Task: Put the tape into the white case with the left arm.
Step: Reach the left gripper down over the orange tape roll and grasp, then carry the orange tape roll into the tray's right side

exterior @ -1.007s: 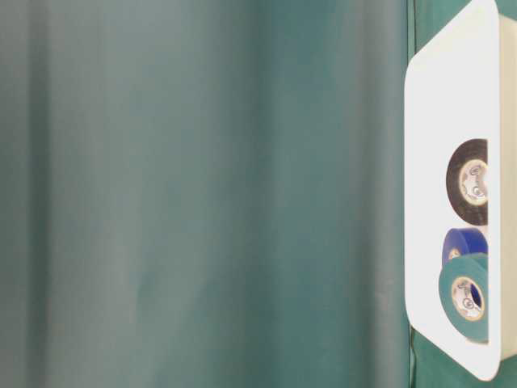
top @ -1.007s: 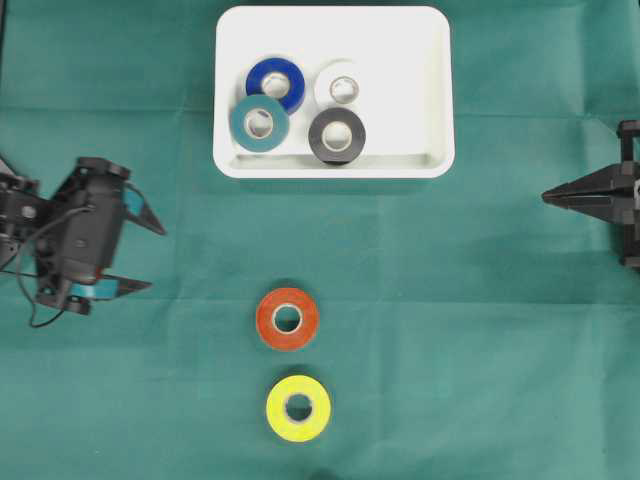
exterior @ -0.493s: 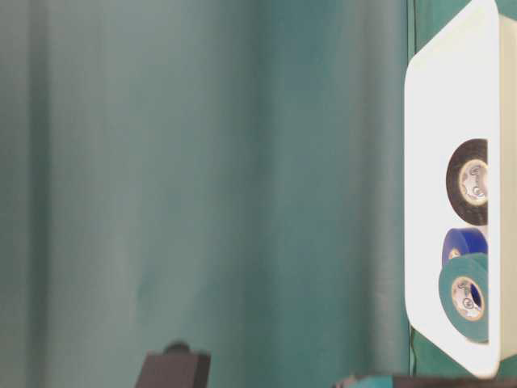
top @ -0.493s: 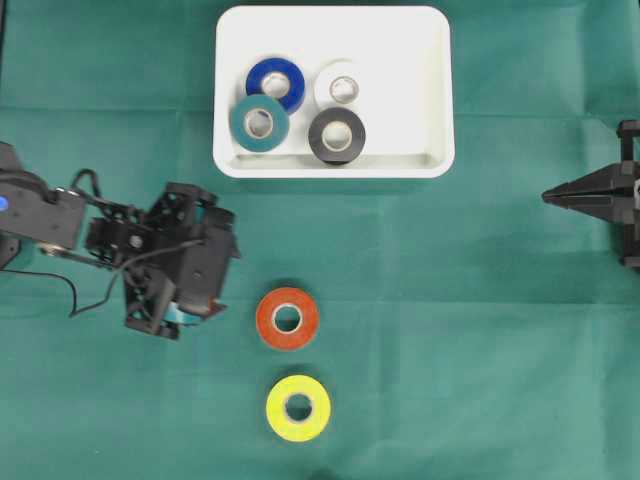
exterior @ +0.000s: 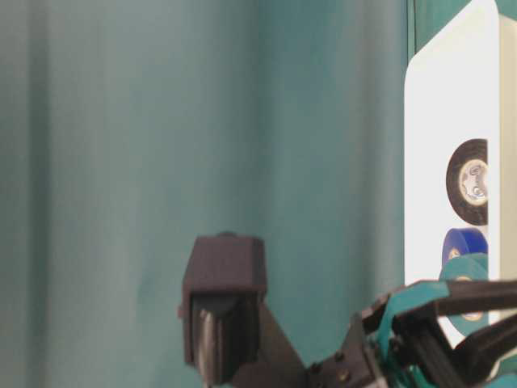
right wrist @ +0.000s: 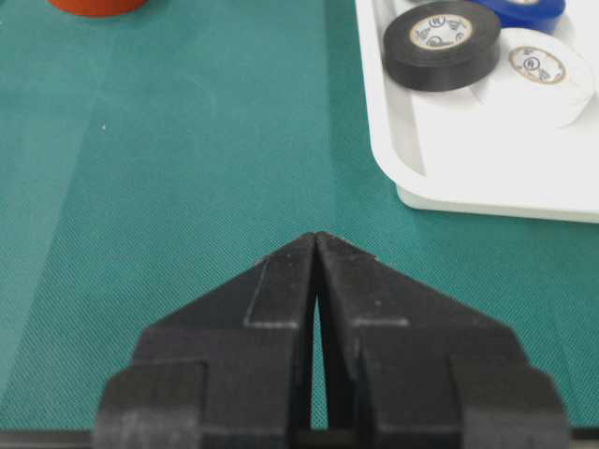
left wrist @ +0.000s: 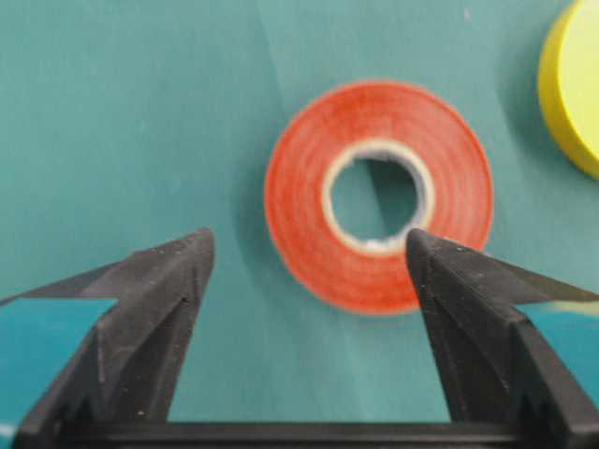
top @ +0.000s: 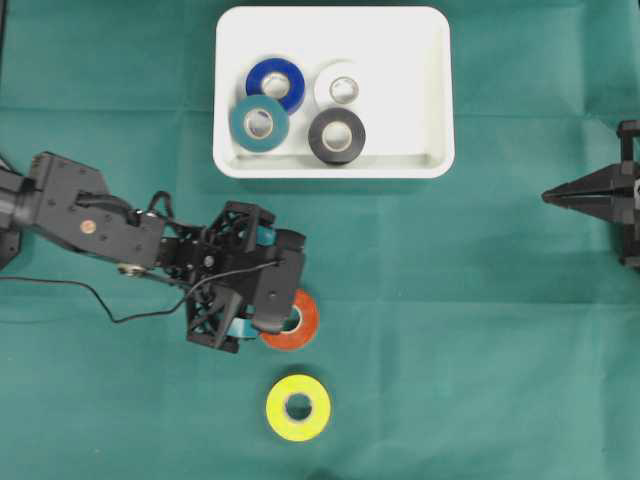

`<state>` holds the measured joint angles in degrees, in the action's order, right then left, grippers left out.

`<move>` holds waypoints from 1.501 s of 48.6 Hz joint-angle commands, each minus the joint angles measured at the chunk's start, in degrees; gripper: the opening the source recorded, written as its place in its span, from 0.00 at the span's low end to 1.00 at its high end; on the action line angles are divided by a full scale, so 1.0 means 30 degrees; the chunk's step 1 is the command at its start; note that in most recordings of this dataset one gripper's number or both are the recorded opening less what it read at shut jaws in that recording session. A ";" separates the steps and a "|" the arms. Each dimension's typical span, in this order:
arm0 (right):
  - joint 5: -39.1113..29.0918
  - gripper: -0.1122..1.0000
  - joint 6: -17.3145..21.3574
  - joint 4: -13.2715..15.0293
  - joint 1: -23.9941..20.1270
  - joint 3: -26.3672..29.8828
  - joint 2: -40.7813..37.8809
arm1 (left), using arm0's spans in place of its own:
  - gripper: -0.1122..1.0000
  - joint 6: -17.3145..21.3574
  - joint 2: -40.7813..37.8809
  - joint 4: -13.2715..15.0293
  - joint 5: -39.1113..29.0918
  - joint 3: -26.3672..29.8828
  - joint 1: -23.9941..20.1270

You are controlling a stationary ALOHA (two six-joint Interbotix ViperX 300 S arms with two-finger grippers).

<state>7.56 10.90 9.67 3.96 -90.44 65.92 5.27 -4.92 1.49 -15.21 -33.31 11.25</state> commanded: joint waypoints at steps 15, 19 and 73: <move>0.0205 0.02 0.0029 0.0029 0.0029 0.0205 -0.0117 | 0.83 0.0029 -0.0850 -0.0059 0.0352 0.0996 -0.0205; 0.0205 0.02 0.0029 0.0029 0.0029 0.0205 -0.0117 | 0.83 0.0029 -0.1230 -0.0059 0.0469 0.1025 -0.0264; 0.0293 0.02 0.0029 0.0029 0.0029 0.0176 -0.0088 | 0.33 0.0850 0.0498 -0.0088 -0.0322 0.0820 -0.0410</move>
<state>7.73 10.90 9.58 4.04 -90.53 66.01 7.82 -7.91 1.32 -15.12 -31.11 10.11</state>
